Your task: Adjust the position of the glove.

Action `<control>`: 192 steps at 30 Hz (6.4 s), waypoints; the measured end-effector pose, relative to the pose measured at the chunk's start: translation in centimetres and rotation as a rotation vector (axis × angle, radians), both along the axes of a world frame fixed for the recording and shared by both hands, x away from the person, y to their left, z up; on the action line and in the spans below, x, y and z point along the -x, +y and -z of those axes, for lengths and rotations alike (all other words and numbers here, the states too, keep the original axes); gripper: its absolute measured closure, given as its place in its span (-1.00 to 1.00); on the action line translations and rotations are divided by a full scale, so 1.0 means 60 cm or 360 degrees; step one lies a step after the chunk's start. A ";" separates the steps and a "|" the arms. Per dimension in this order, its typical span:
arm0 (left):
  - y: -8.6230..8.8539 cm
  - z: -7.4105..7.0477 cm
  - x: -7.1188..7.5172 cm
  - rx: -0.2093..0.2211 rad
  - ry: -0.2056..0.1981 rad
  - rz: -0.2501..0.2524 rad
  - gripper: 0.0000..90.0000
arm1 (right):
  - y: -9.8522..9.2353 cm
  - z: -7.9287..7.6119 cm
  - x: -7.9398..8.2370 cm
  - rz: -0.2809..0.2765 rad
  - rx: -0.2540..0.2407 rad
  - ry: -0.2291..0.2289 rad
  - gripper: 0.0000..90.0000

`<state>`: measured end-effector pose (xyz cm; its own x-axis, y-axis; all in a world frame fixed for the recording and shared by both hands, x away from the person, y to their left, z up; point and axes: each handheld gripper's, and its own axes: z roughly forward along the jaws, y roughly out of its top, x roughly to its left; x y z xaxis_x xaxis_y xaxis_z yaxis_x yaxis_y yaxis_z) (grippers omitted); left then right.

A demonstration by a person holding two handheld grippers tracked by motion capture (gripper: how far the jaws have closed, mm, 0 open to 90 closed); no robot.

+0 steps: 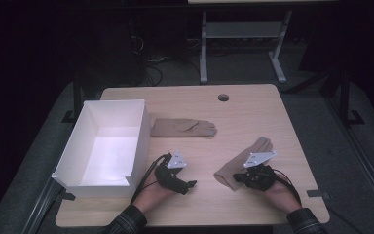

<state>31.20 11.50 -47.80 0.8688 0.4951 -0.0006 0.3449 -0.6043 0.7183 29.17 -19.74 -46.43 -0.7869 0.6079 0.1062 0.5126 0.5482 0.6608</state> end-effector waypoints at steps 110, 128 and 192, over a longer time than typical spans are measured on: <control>-0.002 0.000 -0.001 0.0006 -0.0009 -0.0016 -0.71 | -0.231 0.031 -0.084 0.0879 0.0007 -0.0195 -0.50; -0.013 -0.030 -0.041 0.0021 0.0091 -0.0183 0.89 | -0.230 0.031 -0.084 0.0869 0.0009 -0.0189 -0.54; -0.107 -0.014 -0.182 0.0090 0.0176 -0.0250 0.99 | -0.230 0.031 -0.084 0.0873 0.0010 -0.0188 -0.54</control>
<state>42.11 5.07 -46.96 0.7739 0.6211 -0.1234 0.5105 -0.4965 0.7021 34.23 -33.56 -48.30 -0.3618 0.9317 0.0314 0.6463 0.2263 0.7288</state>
